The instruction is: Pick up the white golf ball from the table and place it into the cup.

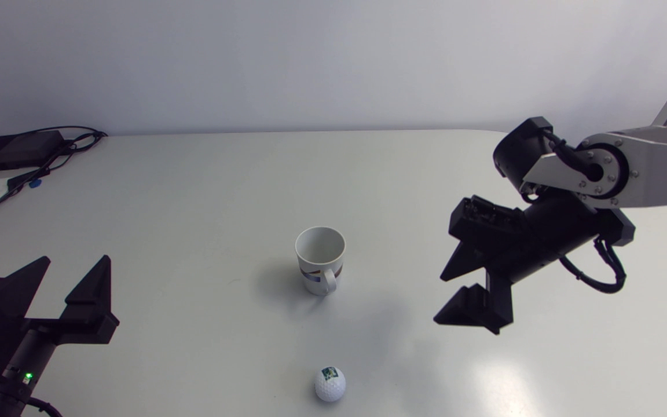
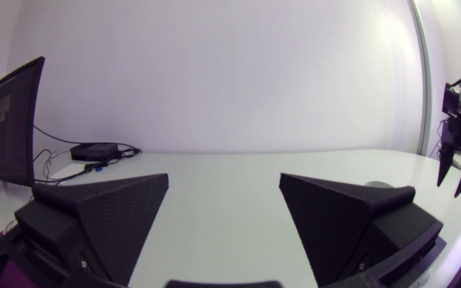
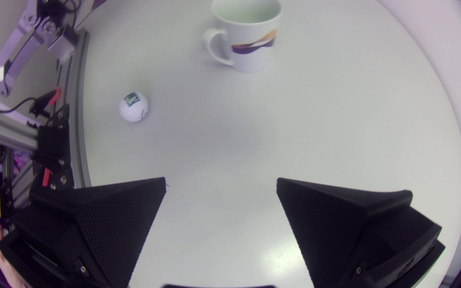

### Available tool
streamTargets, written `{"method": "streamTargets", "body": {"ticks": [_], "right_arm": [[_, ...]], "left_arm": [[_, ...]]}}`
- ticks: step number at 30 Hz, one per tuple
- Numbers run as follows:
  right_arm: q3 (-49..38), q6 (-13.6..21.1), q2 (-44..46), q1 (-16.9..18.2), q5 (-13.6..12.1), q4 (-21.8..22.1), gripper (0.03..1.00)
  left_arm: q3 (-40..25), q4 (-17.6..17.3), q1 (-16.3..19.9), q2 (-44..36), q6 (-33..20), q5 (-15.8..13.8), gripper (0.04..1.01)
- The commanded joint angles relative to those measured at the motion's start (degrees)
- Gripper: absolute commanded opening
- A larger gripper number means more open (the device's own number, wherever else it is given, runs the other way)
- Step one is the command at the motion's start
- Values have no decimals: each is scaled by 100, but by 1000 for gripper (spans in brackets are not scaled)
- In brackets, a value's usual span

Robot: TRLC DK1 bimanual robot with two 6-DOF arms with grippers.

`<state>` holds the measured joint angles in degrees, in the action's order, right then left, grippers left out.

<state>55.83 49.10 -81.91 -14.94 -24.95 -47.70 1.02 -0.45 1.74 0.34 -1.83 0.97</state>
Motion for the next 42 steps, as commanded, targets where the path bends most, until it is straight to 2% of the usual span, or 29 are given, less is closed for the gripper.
{"method": "streamTargets", "body": {"ticks": [1, 4, 8, 11, 15, 23, 28, 32, 35, 42], "right_arm": [[-275, 557, 123, -176, -63, -152, 974], [-345, 759, 202, -361, -326, -327, 974], [-512, 873, 448, -721, -432, -301, 974], [-591, 768, 465, -1081, -265, -160, 974], [-618, 354, 272, -1556, 113, 279, 974], [-512, 144, -475, -2215, 394, 780, 974], [-301, 144, -739, -2408, 403, 754, 974], [-29, 161, -897, -2628, 588, 499, 974], [165, 144, -1011, -2734, 614, 385, 974], [411, -120, -1187, -2945, 570, 508, 974]], "left_arm": [[-84, -43, -42, -87, 77, -36, 993], [-84, -43, -51, -87, 77, -36, 993], [-84, -52, -60, -87, 68, -36, 993], [-84, -52, -60, -87, 68, -36, 993], [-84, -52, -68, -87, 77, -36, 993], [-84, -52, -121, -87, 68, -36, 993], [-84, -52, -139, -87, 68, -36, 993], [-84, -52, -156, -87, 68, -36, 993], [-84, -52, -156, -87, 68, -36, 993], [-84, -52, -156, -87, 68, -36, 993]]}}
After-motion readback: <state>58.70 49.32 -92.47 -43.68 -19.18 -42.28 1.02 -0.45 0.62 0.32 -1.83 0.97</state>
